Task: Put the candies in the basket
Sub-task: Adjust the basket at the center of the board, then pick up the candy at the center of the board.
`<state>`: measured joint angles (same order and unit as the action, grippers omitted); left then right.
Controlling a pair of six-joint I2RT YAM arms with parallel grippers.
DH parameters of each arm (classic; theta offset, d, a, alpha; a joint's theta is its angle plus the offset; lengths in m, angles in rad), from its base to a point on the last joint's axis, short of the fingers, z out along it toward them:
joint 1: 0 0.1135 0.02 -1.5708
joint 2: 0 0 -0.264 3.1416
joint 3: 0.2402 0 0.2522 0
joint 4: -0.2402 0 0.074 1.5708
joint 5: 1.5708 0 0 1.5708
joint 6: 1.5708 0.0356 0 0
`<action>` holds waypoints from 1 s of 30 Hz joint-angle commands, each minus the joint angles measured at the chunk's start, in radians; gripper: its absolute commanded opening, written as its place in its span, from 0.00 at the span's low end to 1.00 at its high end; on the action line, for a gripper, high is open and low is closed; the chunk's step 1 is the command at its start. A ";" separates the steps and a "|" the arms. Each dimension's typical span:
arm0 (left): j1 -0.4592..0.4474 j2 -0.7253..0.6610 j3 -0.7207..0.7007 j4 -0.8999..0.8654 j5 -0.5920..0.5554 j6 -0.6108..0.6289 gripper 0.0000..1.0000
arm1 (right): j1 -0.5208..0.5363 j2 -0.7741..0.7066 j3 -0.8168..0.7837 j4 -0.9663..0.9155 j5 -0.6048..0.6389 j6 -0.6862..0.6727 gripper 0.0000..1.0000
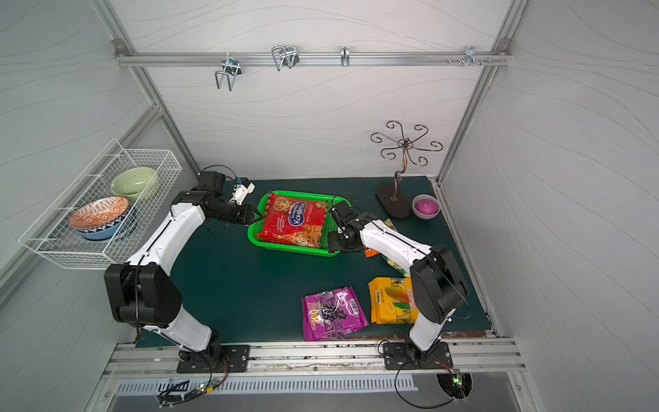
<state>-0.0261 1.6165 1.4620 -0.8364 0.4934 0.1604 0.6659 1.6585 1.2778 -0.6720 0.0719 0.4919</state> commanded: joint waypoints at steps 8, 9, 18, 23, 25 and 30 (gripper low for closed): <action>-0.034 0.003 0.190 -0.129 -0.028 -0.045 0.70 | -0.324 -0.248 -0.061 -0.065 -0.009 -0.157 0.80; -0.047 0.004 0.201 -0.146 -0.052 -0.037 0.71 | -0.345 -0.239 -0.066 -0.069 -0.014 -0.185 0.79; -0.094 -0.029 0.236 -0.166 -0.373 -0.062 0.99 | -0.280 -0.040 -0.075 0.012 -0.048 -0.271 0.60; -0.094 -0.064 0.232 -0.167 -0.436 -0.059 0.99 | -0.268 0.084 -0.071 0.149 -0.098 -0.267 0.56; -0.093 -0.069 0.224 -0.172 -0.418 -0.042 0.99 | -0.267 0.129 -0.061 0.189 -0.072 -0.265 0.56; -0.095 -0.066 0.197 -0.172 -0.386 -0.038 0.99 | -0.228 0.234 0.005 0.226 0.092 -0.315 0.56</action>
<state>-0.1207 1.5620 1.6600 -1.0016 0.1081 0.1081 0.4107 1.8538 1.2354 -0.5133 0.0711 0.2161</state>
